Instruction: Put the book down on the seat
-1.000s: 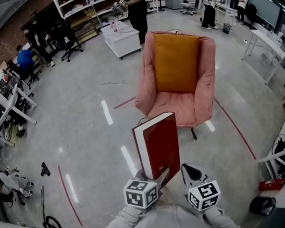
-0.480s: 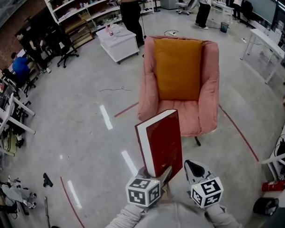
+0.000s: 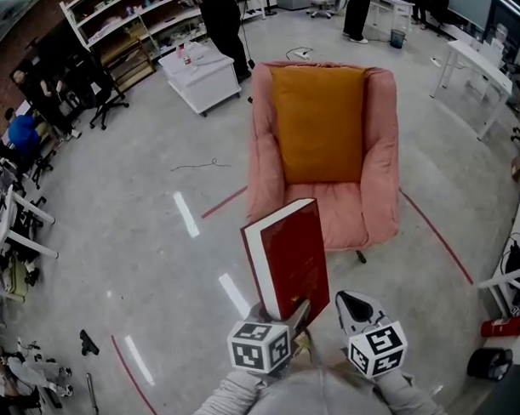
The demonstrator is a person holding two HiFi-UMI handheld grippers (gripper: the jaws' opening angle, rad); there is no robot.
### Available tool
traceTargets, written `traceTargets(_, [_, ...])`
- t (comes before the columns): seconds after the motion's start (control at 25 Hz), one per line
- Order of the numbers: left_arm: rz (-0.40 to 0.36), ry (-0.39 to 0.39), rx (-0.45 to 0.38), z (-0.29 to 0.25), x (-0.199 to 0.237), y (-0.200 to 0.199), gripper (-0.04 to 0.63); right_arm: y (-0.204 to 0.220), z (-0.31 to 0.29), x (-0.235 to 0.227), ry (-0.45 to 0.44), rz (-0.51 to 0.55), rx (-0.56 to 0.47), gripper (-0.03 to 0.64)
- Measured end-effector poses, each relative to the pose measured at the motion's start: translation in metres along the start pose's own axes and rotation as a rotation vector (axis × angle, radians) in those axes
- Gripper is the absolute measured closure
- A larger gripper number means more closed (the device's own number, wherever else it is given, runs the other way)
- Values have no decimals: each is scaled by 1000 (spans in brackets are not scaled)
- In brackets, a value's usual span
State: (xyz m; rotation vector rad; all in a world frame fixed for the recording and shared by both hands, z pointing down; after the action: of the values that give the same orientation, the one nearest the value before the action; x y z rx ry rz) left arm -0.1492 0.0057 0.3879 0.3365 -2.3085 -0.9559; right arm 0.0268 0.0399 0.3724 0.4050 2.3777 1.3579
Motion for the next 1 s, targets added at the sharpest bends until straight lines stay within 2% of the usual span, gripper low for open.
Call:
traceTargets(0.56, [7, 34, 115, -81, 18, -22, 344, 8, -30, -59, 98, -82, 60, 612])
traceTargets(1.0, [109, 37, 201, -186, 57, -50, 344, 8, -104, -136, 107, -136, 108, 612])
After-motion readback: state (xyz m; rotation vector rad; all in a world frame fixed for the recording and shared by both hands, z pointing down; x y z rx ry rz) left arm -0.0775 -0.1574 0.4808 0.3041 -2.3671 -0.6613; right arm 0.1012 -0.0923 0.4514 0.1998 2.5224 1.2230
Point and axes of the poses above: the fingertips, and each gripper's own axes: z backward along the fingers, x to its left, y out of its underside, the point moved 8 cm from there along z, backward along the fingers, and after that the axes turned 2 degrees about -y, right-handed, at the moved point
